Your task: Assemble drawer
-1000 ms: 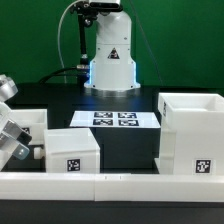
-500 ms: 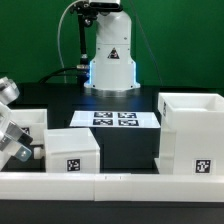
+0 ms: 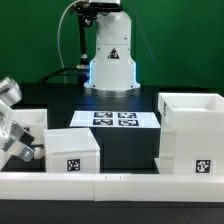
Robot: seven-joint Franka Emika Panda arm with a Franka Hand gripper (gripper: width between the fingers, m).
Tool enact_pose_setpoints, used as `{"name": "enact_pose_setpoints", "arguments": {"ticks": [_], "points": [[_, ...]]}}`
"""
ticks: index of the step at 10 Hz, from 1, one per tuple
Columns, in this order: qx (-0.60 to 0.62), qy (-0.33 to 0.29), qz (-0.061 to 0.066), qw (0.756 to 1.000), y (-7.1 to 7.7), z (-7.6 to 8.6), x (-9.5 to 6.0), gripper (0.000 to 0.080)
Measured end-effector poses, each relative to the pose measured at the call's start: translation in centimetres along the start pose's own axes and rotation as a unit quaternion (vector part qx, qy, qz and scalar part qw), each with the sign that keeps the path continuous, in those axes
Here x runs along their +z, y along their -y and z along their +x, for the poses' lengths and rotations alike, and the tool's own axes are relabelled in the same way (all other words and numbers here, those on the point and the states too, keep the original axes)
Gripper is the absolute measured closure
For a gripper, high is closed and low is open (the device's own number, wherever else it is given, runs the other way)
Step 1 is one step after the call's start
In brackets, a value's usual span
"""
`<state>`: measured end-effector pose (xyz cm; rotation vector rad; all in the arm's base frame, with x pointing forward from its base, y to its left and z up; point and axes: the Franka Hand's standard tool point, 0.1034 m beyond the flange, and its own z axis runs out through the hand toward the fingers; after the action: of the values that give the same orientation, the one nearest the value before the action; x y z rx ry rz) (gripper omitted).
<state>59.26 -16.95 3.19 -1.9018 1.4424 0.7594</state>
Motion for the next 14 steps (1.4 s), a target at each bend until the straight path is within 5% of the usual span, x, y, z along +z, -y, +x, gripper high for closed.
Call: {"name": "enact_pose_setpoints", "arguments": {"ticks": [5,6,7,14], "points": [[0.001,0.000,-0.010,1.000,-0.3,0.0,0.1,0.0150],[0.004,0.001,-0.031,1.000,-0.7,-0.2,0.3,0.0150],[0.005,0.003,-0.064,0.998,-0.9,-0.4,0.5,0.0150],[0.029,0.019,-0.072,0.997,-1.9,0.3,0.9,0.0150]]}}
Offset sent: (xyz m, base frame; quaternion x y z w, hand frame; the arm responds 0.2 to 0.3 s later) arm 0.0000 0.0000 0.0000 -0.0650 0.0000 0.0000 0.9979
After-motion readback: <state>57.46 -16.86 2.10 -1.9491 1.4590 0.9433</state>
